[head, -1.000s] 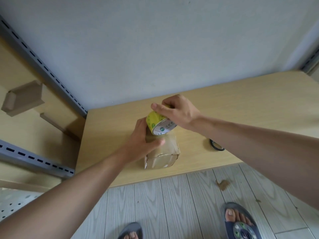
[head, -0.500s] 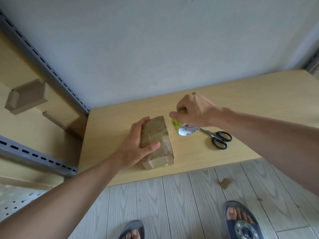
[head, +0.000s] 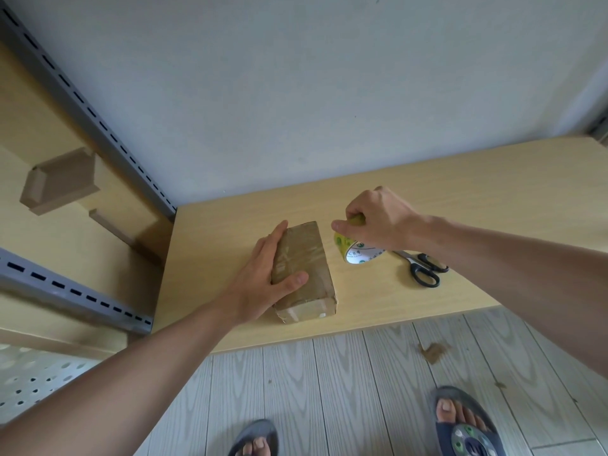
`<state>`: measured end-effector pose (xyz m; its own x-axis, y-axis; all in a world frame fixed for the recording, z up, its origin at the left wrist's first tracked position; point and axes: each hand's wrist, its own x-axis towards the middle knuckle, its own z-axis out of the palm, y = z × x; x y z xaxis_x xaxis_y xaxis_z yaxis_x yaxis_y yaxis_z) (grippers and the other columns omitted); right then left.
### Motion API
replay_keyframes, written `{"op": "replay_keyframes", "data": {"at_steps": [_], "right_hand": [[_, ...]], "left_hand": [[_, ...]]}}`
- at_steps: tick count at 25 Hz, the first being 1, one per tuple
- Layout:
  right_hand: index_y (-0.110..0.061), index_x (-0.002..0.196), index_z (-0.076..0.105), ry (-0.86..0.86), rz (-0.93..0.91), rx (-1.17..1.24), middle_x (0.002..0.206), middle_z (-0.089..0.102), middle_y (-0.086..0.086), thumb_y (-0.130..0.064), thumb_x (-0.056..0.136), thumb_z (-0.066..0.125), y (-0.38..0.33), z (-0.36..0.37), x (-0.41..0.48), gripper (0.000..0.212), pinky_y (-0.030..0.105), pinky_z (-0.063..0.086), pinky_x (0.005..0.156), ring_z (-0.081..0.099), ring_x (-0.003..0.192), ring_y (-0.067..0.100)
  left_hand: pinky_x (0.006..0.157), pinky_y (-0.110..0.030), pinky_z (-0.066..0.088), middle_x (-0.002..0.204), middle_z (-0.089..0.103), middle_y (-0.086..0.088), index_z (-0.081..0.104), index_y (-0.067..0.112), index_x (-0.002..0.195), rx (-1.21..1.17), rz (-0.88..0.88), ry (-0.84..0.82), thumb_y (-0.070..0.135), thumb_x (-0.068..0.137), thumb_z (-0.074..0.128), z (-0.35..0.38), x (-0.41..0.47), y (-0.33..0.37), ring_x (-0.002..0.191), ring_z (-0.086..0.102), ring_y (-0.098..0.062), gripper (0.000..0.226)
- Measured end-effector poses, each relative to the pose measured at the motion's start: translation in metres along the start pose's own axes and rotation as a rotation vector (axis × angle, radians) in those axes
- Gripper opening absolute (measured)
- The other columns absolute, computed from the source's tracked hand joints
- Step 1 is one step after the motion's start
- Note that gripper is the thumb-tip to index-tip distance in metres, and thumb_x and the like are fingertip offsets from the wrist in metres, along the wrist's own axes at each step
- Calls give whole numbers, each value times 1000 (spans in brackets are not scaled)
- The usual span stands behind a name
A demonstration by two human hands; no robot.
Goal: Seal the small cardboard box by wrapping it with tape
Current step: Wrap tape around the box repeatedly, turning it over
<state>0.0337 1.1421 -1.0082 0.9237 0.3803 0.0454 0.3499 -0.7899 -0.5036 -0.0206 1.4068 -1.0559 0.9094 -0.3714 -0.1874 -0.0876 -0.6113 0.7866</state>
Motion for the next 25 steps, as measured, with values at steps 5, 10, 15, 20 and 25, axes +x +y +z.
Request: {"op": "replay_keyframes", "data": {"at_steps": [5, 10, 15, 20, 25], "right_hand": [[-15, 50, 44, -31, 32, 4, 49, 45, 4, -44, 92, 61, 3, 2, -5, 54, 31, 32, 48, 39, 47, 20], [-12, 54, 50, -41, 87, 24, 52, 50, 5, -45, 92, 60, 4, 9, -6, 52, 32, 37, 48, 45, 49, 20], [-14, 54, 47, -122, 150, 57, 52, 47, 0, -42, 97, 54, -1, 26, -13, 53, 30, 33, 50, 40, 49, 19], [-17, 51, 43, -143, 195, 65, 48, 42, -3, -40, 98, 54, -2, 34, -15, 53, 27, 29, 46, 37, 45, 16], [-15, 52, 46, -146, 239, 58, 50, 44, 1, -40, 96, 56, 5, 32, -13, 52, 27, 28, 46, 39, 48, 18]], "left_hand": [[121, -48, 27, 165, 2, 16, 21, 55, 153, 274, 145, 114, 76, 85, 43, 3, -2, -3, 152, 13, -11, 74], [117, -52, 31, 162, 30, 3, 54, 30, 145, 496, 307, 283, 73, 94, 35, 2, -5, -5, 147, 31, -23, 69], [113, -48, 41, 157, 44, -7, 63, 24, 137, 531, 295, 284, 66, 91, 47, 2, -8, 3, 133, 54, -30, 65], [102, -47, 50, 157, 38, -6, 43, 27, 149, 648, 27, 239, 81, 82, 35, 10, 1, 62, 120, 61, -33, 86], [98, -50, 46, 162, -4, -7, -3, 49, 156, 522, -359, 18, 70, 71, 71, 38, 29, 104, 137, 33, -49, 115]]}}
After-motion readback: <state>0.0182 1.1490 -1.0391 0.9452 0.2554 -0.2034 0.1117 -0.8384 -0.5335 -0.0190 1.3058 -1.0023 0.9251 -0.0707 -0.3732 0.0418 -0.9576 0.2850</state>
